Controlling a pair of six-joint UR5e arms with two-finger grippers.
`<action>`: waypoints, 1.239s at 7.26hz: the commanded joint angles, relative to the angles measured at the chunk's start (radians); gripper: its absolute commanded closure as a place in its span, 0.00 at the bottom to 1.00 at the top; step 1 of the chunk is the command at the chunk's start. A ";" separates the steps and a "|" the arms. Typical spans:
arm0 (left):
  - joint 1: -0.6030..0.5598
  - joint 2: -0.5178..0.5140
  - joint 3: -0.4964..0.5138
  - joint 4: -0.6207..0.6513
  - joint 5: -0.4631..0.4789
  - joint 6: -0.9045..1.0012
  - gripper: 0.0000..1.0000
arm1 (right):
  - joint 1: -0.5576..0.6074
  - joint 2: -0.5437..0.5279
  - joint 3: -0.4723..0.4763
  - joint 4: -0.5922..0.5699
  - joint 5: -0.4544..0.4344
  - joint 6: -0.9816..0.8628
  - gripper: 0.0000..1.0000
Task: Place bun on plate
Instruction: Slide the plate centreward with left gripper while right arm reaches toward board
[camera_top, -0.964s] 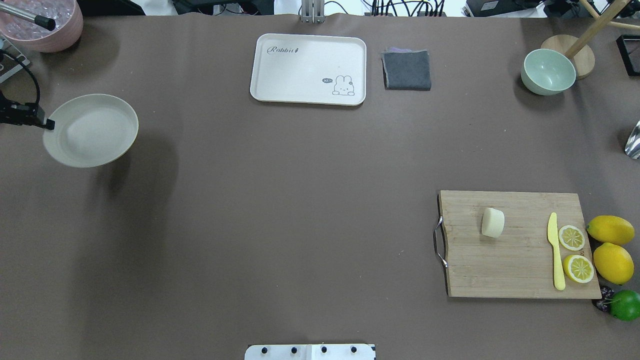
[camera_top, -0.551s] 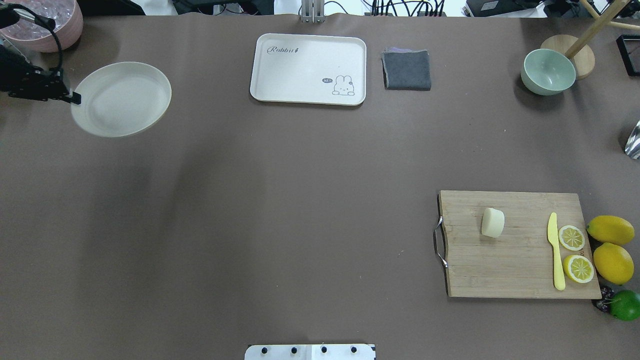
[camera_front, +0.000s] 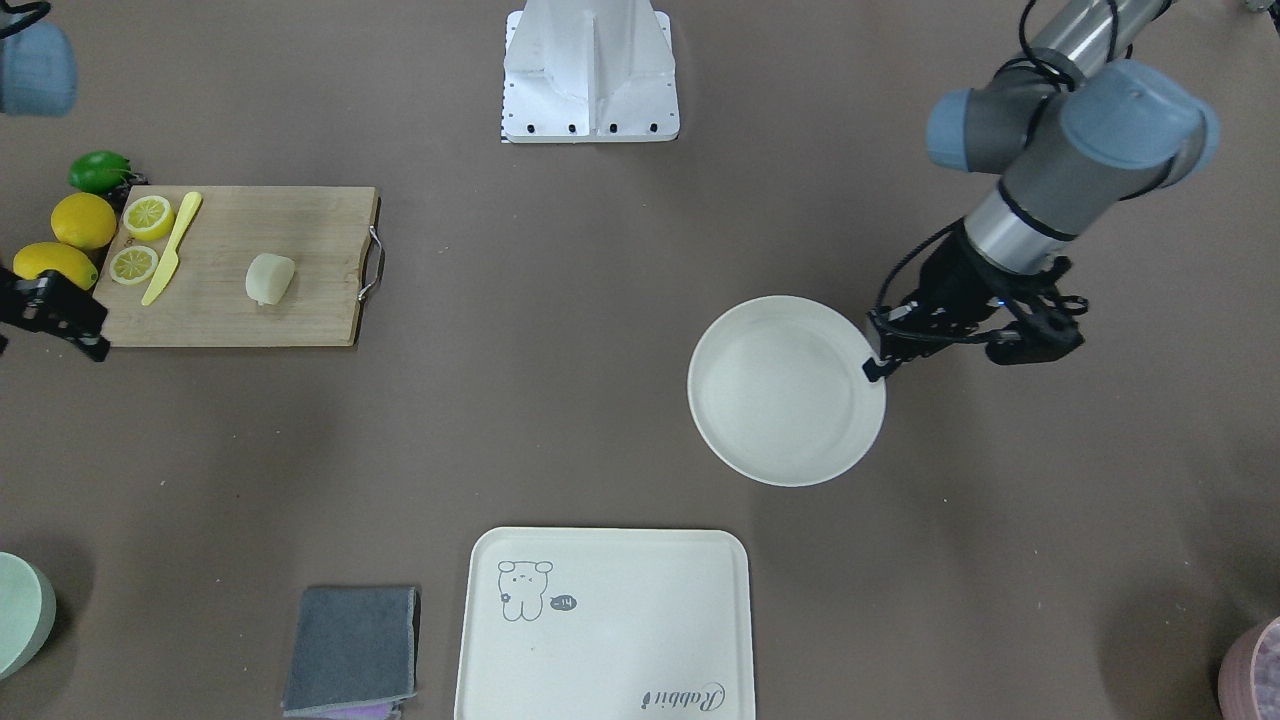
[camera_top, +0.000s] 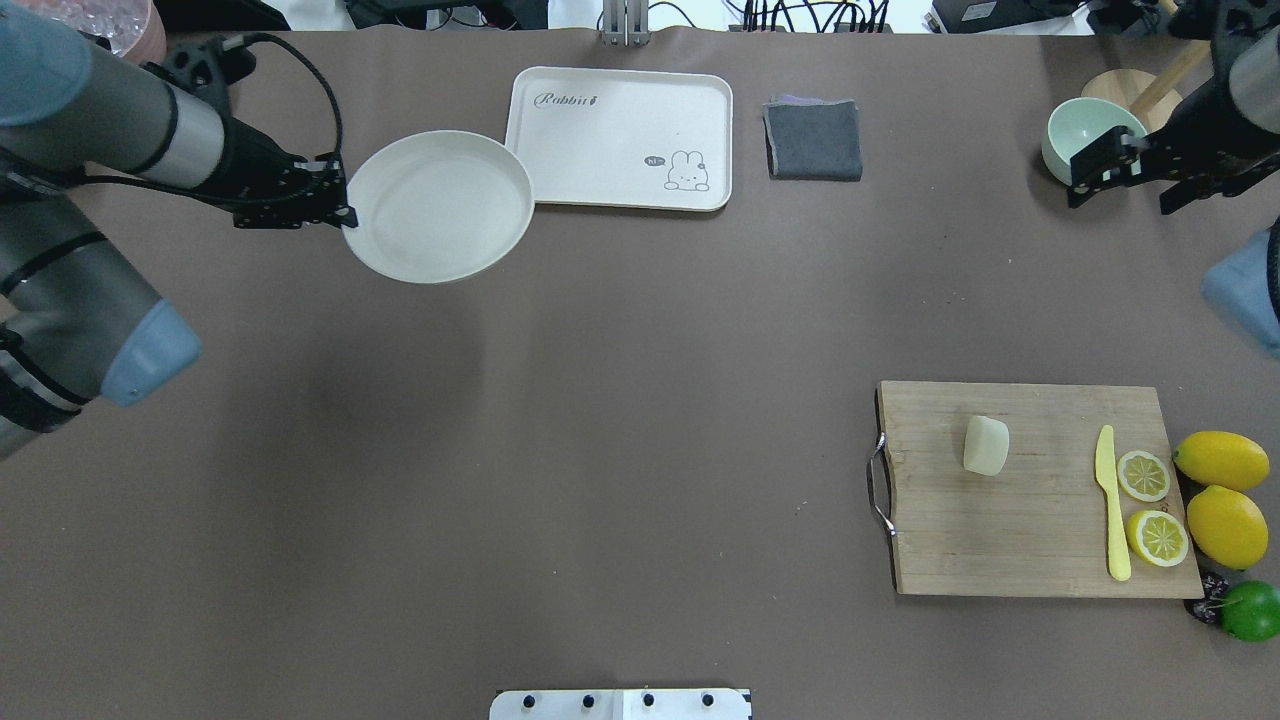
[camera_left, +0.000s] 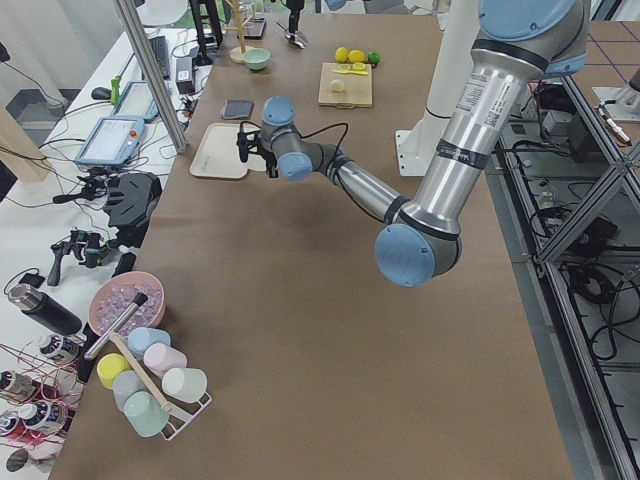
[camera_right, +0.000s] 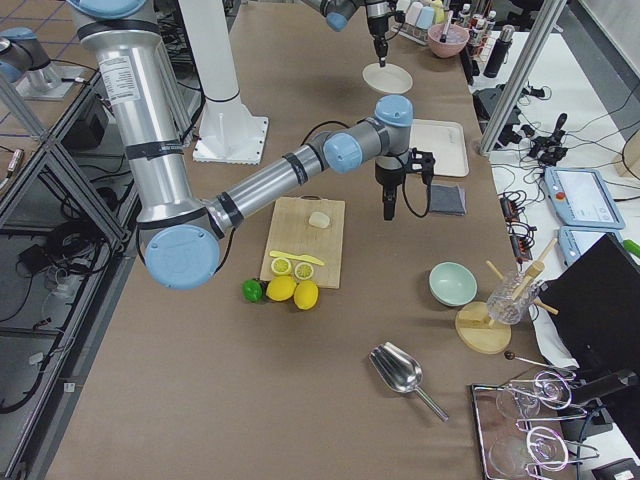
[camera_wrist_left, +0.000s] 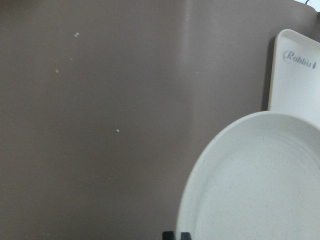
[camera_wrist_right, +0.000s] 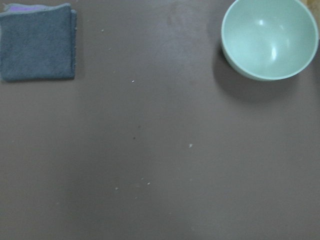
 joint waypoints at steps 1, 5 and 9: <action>0.174 -0.111 0.002 0.080 0.199 -0.140 1.00 | -0.153 0.013 0.026 0.002 -0.063 0.133 0.00; 0.422 -0.145 0.016 0.079 0.462 -0.275 1.00 | -0.283 -0.024 0.016 0.124 -0.132 0.262 0.00; 0.436 -0.133 0.055 0.080 0.482 -0.268 1.00 | -0.309 -0.062 0.007 0.130 -0.136 0.258 0.00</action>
